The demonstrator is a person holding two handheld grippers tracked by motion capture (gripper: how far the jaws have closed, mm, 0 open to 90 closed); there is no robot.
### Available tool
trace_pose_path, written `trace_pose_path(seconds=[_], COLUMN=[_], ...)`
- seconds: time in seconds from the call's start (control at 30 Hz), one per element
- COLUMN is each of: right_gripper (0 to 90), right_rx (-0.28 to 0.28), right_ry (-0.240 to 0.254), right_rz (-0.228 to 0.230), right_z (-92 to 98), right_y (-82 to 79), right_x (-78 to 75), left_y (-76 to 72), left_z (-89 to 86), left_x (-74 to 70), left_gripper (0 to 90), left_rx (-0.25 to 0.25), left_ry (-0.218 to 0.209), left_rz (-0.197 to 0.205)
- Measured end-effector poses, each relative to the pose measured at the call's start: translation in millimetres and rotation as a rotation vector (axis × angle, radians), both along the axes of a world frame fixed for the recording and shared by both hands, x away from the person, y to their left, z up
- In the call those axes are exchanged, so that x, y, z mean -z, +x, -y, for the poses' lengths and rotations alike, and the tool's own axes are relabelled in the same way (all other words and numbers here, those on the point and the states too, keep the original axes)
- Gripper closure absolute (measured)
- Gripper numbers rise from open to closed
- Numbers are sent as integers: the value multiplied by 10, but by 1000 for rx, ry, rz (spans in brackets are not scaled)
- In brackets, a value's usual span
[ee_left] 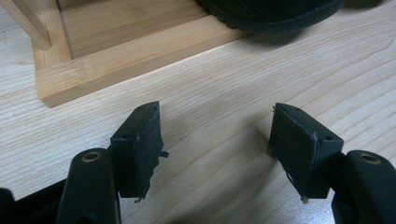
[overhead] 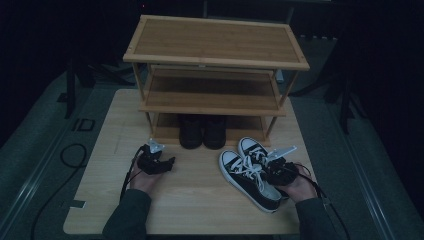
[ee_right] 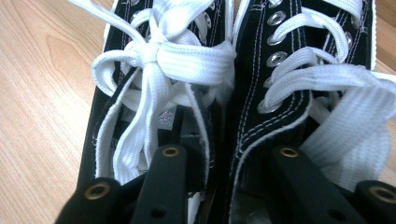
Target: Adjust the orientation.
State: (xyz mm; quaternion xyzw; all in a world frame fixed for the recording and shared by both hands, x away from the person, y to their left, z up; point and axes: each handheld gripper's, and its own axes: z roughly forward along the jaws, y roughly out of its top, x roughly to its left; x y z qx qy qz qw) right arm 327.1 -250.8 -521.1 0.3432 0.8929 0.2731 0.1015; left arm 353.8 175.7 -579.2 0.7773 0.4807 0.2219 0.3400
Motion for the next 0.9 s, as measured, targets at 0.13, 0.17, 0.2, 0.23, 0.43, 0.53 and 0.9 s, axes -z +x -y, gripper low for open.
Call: trace_pose_path(seconds=[0.13,0.17,0.2,0.23,0.43,0.53,0.9], right_gripper=[796,803,809,816,840,848,854], right_rx=[-5,-4,-3,0,10,13,7], right_ry=[0,-2,-3,-3,7,11,14], right_rz=[7,8,11,12,28,35,49], right_z=[9,6,5,4,7,12,18], right_y=[-2,-4,-5,-9,-23,-27,-10], right_x=[4,4,5,6,12,11,-7], left_y=[0,0,0,0,0,0,0], left_z=[0,0,0,0,0,0,0], left_x=[0,0,0,0,0,0,0], left_gripper=[347,347,347,347,347,347,347], left_rx=[0,0,0,0,0,0,0], left_ry=[0,0,0,0,0,0,0], left_rz=[0,0,0,0,0,0,0])
